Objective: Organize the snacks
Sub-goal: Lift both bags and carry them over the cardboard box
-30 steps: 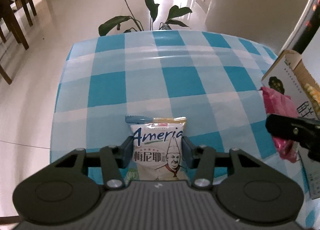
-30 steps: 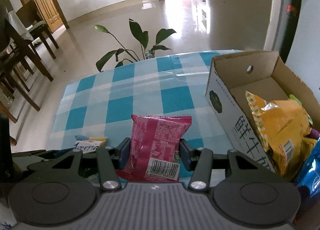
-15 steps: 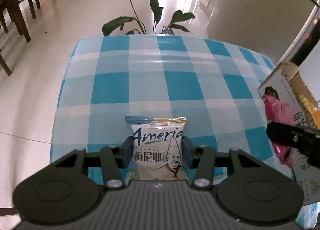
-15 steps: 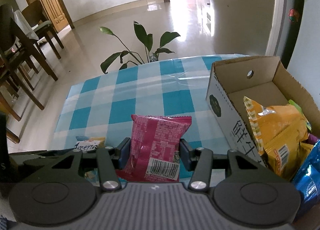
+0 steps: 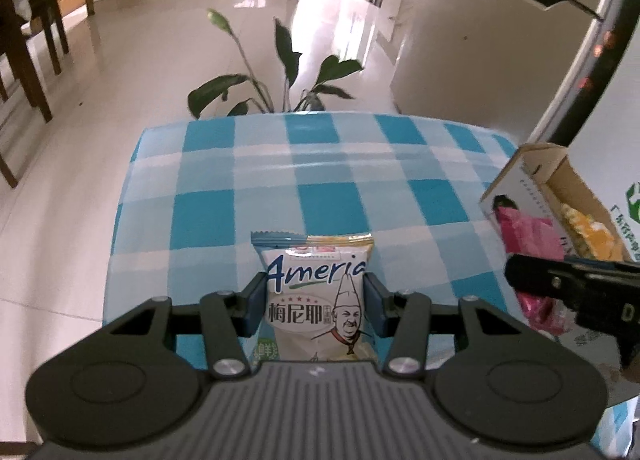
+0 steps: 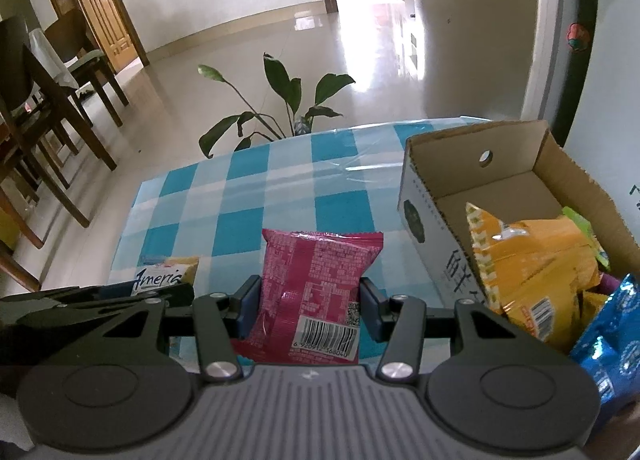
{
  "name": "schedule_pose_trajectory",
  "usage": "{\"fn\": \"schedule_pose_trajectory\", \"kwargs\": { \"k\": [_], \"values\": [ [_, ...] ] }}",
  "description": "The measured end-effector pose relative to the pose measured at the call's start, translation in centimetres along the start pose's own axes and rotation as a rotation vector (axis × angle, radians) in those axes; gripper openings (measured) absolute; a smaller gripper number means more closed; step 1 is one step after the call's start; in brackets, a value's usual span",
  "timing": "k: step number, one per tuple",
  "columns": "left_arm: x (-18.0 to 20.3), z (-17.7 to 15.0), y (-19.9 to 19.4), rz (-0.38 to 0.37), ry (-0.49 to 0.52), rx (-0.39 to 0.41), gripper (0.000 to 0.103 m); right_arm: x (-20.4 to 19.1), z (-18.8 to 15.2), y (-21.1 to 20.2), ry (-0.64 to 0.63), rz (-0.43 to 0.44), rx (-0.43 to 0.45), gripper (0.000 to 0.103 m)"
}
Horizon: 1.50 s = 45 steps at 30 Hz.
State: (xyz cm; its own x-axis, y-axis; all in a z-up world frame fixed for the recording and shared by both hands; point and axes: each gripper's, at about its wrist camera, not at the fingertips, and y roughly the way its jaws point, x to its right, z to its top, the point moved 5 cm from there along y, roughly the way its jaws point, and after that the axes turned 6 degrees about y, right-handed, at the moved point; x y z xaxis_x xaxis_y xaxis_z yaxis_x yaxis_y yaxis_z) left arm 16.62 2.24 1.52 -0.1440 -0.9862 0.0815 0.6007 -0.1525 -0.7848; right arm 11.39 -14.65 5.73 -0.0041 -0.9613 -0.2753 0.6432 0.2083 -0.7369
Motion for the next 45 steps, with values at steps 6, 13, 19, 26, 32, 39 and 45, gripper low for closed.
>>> {"fn": "schedule_pose_trajectory", "kwargs": {
  "k": [6, 13, 19, 26, 32, 39, 45],
  "values": [
    [1.3, 0.0, -1.0, -0.02, 0.027, 0.033, 0.049, 0.8, 0.3, -0.9, 0.001, 0.004, 0.017, 0.056],
    [3.1, -0.1, -2.6, -0.065, 0.016, 0.084, 0.049, 2.2, 1.3, -2.4, 0.022, 0.013, 0.058, 0.056],
    [6.2, -0.5, -3.1, -0.089, 0.057, 0.099, 0.049, 4.2, 2.2, -4.1, 0.038, 0.011, 0.095, 0.056],
    [11.3, 0.8, -3.5, -0.165, 0.08, 0.102, 0.049, 7.7, 3.1, -5.5, 0.07, -0.055, 0.124, 0.056],
    [14.8, 3.0, -3.6, -0.202, 0.09, 0.135, 0.049, 11.5, 4.2, -7.4, 0.184, -0.082, 0.181, 0.056],
    [18.6, 5.6, -2.9, -0.254, 0.09, 0.166, 0.049, 14.3, 4.6, -8.6, 0.275, -0.134, 0.222, 0.056],
    [21.4, 7.1, -1.2, -0.249, 0.13, 0.166, 0.05, 15.8, 4.6, -9.6, 0.338, -0.15, 0.247, 0.057]
  ]
}}
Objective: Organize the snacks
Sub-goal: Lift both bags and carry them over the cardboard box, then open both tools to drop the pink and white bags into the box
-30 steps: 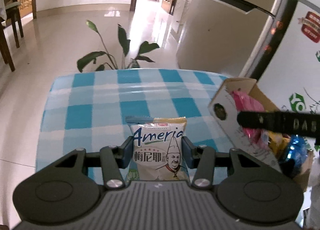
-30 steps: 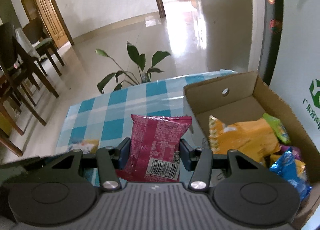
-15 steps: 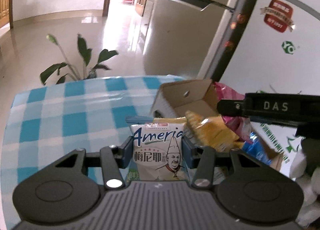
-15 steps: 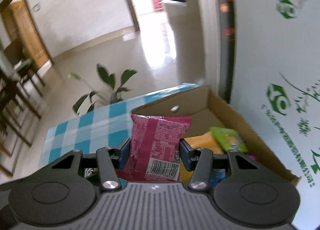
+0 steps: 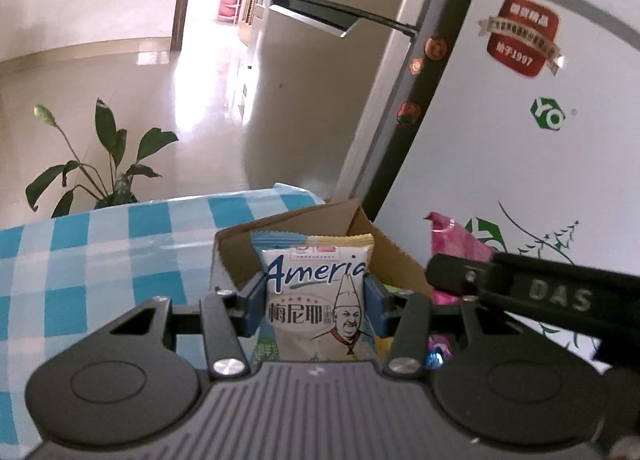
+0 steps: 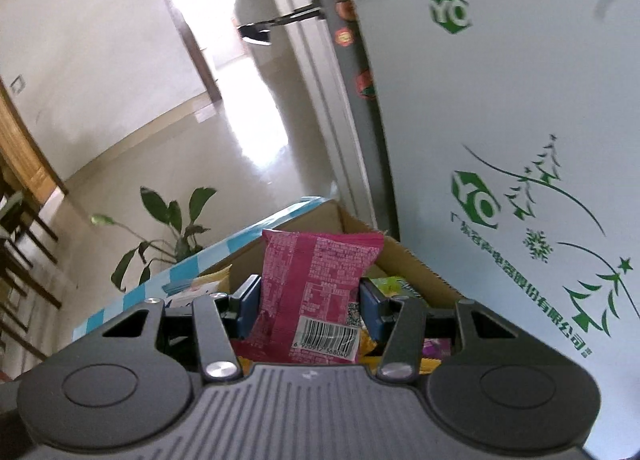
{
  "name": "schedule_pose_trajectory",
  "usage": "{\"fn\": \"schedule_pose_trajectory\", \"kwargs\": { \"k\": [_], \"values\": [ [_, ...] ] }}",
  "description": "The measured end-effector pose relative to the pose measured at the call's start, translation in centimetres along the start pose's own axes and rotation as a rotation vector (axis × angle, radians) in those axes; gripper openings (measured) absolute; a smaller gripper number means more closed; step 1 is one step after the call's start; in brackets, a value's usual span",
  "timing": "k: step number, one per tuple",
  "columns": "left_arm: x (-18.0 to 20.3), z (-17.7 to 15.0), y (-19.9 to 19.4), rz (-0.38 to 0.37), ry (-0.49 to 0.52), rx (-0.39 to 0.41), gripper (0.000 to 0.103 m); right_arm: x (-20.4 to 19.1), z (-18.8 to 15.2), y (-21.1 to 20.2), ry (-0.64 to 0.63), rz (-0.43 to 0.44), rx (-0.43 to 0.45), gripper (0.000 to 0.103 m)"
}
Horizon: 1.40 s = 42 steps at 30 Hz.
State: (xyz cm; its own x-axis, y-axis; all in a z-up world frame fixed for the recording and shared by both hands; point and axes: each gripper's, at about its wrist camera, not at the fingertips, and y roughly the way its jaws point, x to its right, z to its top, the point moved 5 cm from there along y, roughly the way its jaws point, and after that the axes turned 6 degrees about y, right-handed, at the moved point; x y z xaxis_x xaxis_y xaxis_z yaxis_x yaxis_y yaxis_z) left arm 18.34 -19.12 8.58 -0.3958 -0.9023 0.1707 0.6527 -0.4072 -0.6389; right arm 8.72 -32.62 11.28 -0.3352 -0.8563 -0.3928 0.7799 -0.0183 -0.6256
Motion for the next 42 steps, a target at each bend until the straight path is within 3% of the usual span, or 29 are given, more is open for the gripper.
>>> {"fn": "schedule_pose_trajectory", "kwargs": {
  "k": [3, 5, 7, 8, 9, 13, 21, 42],
  "values": [
    [0.8, 0.3, 1.0, 0.004, 0.023, -0.003, 0.055, 0.9, 0.2, 0.0, 0.037, -0.02, 0.002, 0.059],
    [1.3, 0.6, 1.2, 0.017, 0.046, 0.007, 0.067, 1.6, 0.4, 0.0, 0.063, -0.025, 0.003, 0.06],
    [1.3, 0.9, 1.3, 0.044, 0.041, 0.005, 0.081, 2.2, 0.8, -0.3, 0.084, -0.041, 0.021, 0.067],
    [1.1, 1.0, 1.2, 0.057, 0.027, 0.005, 0.084, 2.5, 0.9, -0.5, 0.093, -0.051, 0.031, 0.076],
    [1.0, 1.1, 1.1, 0.052, 0.019, 0.009, 0.084, 2.9, 1.0, -0.6, 0.104, -0.052, 0.037, 0.081],
    [1.2, 0.9, 0.2, 0.066, 0.054, 0.002, 0.087, 3.3, 1.2, -0.7, 0.125, -0.032, 0.03, 0.082],
    [0.6, -1.1, -1.0, 0.149, 0.081, -0.123, 0.09, 2.3, 0.4, -0.3, 0.055, -0.05, -0.014, 0.095],
    [-0.5, -4.1, -5.3, 0.249, 0.032, -0.221, 0.094, 3.1, -3.6, -1.8, -0.125, -0.198, -0.091, 0.102]
  ]
}}
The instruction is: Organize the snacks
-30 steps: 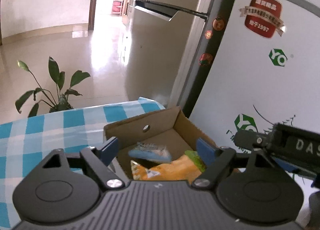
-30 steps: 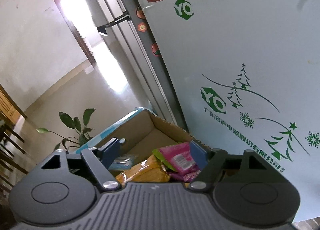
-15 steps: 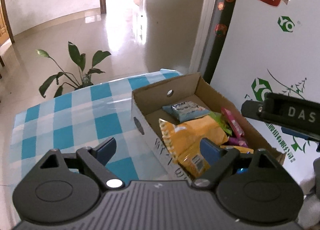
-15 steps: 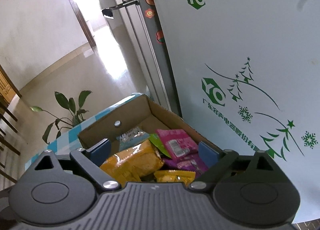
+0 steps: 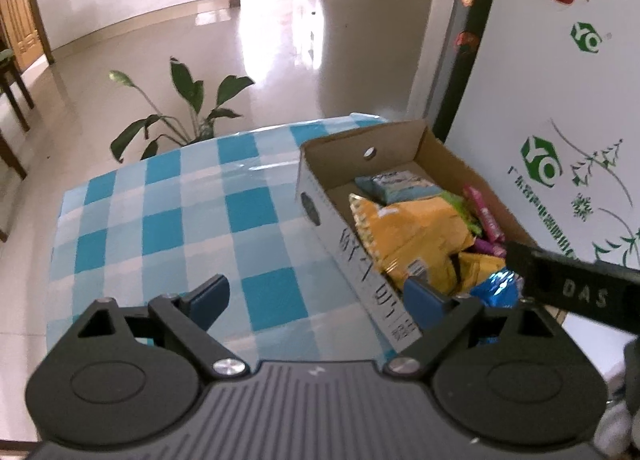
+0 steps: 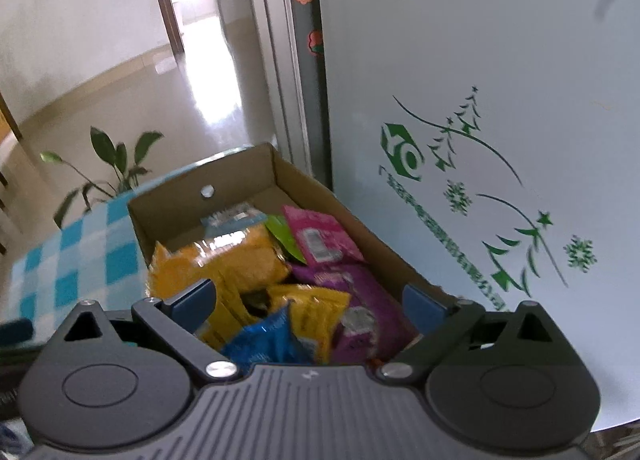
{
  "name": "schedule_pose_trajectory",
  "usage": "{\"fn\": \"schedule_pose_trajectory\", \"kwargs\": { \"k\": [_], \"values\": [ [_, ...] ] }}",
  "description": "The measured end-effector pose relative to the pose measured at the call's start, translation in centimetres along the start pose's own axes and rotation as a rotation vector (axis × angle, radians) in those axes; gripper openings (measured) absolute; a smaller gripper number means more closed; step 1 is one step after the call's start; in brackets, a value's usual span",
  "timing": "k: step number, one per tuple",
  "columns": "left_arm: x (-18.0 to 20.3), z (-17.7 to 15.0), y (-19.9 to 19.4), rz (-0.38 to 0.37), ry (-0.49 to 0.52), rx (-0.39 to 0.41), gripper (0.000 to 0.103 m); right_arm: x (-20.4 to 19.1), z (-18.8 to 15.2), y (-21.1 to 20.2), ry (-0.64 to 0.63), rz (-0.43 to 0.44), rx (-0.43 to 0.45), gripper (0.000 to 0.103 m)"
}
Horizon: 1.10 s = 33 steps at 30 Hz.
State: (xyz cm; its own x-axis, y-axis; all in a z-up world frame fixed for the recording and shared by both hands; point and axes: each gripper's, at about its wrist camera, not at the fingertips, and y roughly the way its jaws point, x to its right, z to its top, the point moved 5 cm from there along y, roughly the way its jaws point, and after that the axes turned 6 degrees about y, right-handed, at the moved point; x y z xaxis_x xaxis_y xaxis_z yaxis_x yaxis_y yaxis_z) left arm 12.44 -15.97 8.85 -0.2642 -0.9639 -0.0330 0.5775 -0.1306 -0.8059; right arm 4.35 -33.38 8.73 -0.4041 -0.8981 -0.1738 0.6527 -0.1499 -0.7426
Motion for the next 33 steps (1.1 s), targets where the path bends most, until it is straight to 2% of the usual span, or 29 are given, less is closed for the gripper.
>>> {"fn": "schedule_pose_trajectory", "kwargs": {
  "k": [8, 13, 18, 27, 33],
  "values": [
    [-0.1, -1.6, -0.3, 0.051, -0.025, -0.051, 0.094, 0.6, -2.3, -0.9, -0.072, -0.009, -0.047, 0.103],
    [0.2, -2.2, -0.5, 0.073, -0.054, -0.061, 0.094, 1.1, -2.6, -1.4, -0.078, 0.005, -0.06, 0.103],
    [0.8, -2.6, -0.8, 0.106, -0.072, -0.062, 0.096, 1.7, -2.8, -1.4, -0.084, 0.007, -0.094, 0.103],
    [2.5, -3.0, -0.9, 0.152, -0.076, -0.063, 0.096, 2.1, -3.2, -1.3, -0.18, 0.011, -0.125, 0.103],
    [3.5, -3.1, -0.9, 0.167, -0.081, -0.061, 0.096, 3.3, -3.3, -0.6, -0.175, 0.01, -0.151, 0.103]
  ]
}}
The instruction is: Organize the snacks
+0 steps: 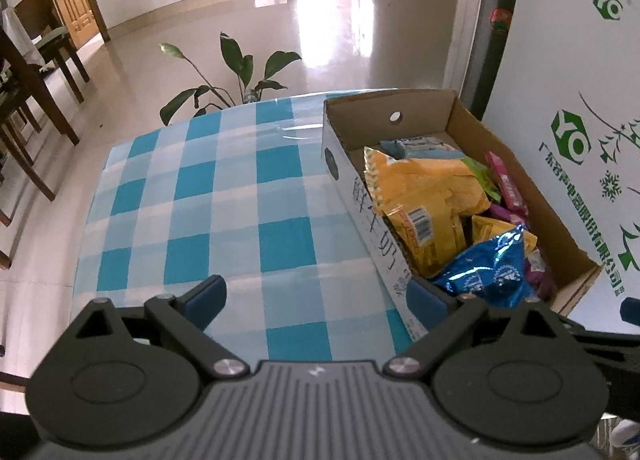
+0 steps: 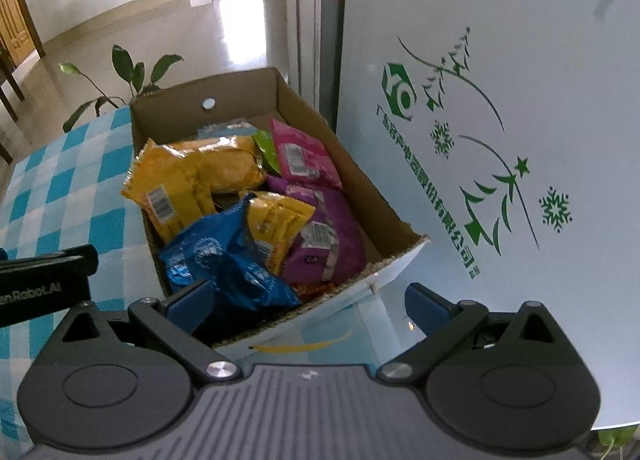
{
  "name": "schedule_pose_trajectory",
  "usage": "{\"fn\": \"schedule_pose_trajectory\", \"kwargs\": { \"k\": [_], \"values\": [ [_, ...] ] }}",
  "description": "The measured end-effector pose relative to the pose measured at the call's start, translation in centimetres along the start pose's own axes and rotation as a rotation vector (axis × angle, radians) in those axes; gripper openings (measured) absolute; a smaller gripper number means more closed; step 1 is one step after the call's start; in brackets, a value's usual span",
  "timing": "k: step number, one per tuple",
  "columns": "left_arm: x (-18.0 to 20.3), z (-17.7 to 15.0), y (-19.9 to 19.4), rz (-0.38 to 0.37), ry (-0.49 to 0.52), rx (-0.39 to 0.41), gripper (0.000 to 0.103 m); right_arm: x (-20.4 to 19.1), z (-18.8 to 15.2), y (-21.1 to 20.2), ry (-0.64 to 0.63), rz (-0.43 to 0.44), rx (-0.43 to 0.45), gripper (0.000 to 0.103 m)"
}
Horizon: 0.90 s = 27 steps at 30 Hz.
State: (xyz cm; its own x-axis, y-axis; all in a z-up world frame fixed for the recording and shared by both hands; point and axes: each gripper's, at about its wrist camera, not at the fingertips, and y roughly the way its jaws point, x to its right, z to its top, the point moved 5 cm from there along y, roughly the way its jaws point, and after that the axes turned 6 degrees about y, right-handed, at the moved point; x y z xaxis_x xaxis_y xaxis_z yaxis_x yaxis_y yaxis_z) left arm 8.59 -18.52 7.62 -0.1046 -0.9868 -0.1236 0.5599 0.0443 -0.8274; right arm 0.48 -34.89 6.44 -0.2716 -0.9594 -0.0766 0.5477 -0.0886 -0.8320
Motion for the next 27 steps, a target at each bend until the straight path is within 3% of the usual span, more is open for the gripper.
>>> {"fn": "schedule_pose_trajectory", "kwargs": {
  "k": [27],
  "values": [
    [0.43, -0.48, 0.91, 0.013, -0.014, -0.041, 0.096, 0.08, 0.37, 0.83, -0.06, -0.021, -0.01, 0.103]
  ]
}}
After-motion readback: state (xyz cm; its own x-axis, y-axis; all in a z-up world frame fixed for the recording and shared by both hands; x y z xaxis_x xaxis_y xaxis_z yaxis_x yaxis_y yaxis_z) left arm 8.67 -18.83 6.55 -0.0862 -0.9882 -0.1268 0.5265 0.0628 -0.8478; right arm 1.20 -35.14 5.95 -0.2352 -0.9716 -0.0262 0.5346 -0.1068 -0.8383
